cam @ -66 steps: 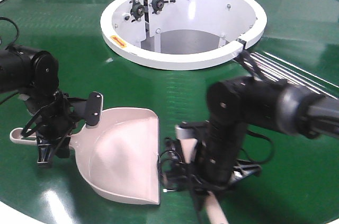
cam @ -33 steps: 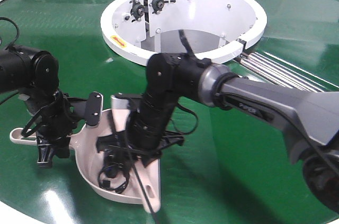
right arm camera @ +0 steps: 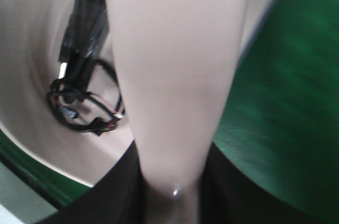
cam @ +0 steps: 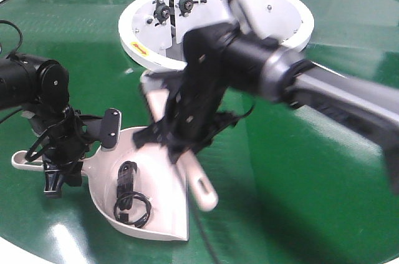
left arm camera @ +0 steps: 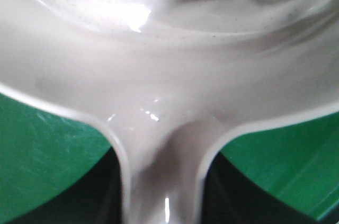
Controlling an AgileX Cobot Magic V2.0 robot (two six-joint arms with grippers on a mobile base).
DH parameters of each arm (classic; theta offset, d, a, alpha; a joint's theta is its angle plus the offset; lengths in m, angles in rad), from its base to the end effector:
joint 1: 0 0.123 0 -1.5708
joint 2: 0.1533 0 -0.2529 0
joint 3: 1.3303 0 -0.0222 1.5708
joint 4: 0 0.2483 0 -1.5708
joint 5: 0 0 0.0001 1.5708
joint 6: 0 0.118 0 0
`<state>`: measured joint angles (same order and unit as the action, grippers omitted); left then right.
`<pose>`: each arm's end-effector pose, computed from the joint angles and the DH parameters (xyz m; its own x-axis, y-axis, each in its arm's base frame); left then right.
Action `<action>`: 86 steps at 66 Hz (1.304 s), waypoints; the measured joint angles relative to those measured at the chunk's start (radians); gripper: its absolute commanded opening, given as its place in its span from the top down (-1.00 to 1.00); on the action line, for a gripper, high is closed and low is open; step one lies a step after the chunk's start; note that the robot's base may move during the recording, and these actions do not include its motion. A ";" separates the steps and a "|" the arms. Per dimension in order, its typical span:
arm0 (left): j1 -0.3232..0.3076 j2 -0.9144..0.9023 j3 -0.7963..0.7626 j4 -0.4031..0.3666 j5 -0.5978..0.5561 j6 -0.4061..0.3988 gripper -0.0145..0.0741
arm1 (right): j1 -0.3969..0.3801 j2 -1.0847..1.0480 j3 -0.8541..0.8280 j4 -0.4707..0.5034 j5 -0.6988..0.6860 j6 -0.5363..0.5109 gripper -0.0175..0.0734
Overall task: Clean and inspect green conveyor with broom and dustpan
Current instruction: 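Carry the brush back with the right gripper and lower it onto the belt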
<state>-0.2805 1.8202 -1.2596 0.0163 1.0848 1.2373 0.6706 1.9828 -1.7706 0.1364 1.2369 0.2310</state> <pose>0.3191 -0.0902 0.1442 -0.0455 0.9989 0.0096 0.9988 0.0454 0.0166 0.3111 0.2661 0.2132 -0.9106 -0.3775 -0.1680 -0.4047 0.8970 0.1781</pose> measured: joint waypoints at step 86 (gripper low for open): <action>0.000 0.000 0.000 0.000 0.000 0.000 0.69 | -0.640 -0.481 0.750 -0.055 -0.166 -0.328 0.61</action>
<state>-0.2805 1.8202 -1.2596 0.0163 1.0848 1.2373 0.0309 1.5021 -1.0210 0.0816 1.0705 -0.0972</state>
